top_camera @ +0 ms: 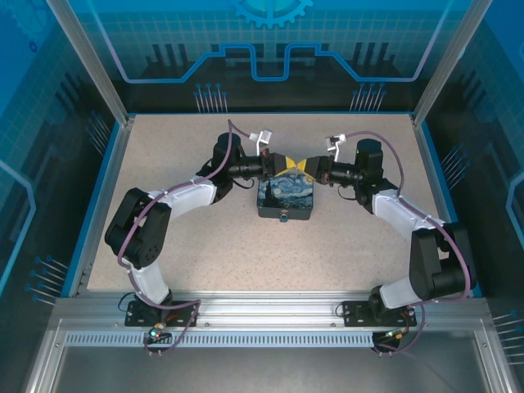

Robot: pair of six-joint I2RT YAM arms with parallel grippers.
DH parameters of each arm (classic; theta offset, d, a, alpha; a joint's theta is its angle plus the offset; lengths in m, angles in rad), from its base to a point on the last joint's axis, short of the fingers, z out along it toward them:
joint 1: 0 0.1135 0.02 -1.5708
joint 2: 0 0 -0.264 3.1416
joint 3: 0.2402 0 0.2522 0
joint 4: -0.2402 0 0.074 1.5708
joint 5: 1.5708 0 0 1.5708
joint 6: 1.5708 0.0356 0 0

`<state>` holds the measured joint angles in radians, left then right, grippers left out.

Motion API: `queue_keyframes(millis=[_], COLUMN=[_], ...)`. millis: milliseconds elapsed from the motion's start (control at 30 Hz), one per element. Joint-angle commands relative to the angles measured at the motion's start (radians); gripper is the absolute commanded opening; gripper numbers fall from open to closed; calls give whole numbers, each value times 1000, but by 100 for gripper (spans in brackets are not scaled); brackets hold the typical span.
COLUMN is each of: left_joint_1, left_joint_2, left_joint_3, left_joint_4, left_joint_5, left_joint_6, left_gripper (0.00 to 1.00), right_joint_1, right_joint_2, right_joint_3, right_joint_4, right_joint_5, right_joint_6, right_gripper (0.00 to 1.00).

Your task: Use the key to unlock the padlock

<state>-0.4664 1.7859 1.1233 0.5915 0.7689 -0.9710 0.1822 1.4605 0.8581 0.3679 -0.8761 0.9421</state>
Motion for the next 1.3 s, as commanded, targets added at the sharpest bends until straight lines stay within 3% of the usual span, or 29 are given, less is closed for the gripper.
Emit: queue_keyframes(millis=[0, 300, 633, 1267], left_joint_1=[5, 2, 2, 4], left_joint_2=[17, 24, 31, 32], left_joint_3=[34, 38, 48, 83], left_joint_4=[38, 38, 29, -55], left_joint_5=[26, 27, 43, 16], left_joint_6=[-18, -17, -17, 9], left_gripper=[0, 0, 0, 1], right_joint_1=[-6, -3, -4, 2], right_joint_2=[11, 12, 8, -36], right_joint_3=[-5, -8, -4, -8], right_joint_4=[27, 28, 29, -25], right_joint_5=[-33, -35, -46, -50], right_joint_6=[6, 4, -1, -49], right_gripper=[19, 15, 0, 0])
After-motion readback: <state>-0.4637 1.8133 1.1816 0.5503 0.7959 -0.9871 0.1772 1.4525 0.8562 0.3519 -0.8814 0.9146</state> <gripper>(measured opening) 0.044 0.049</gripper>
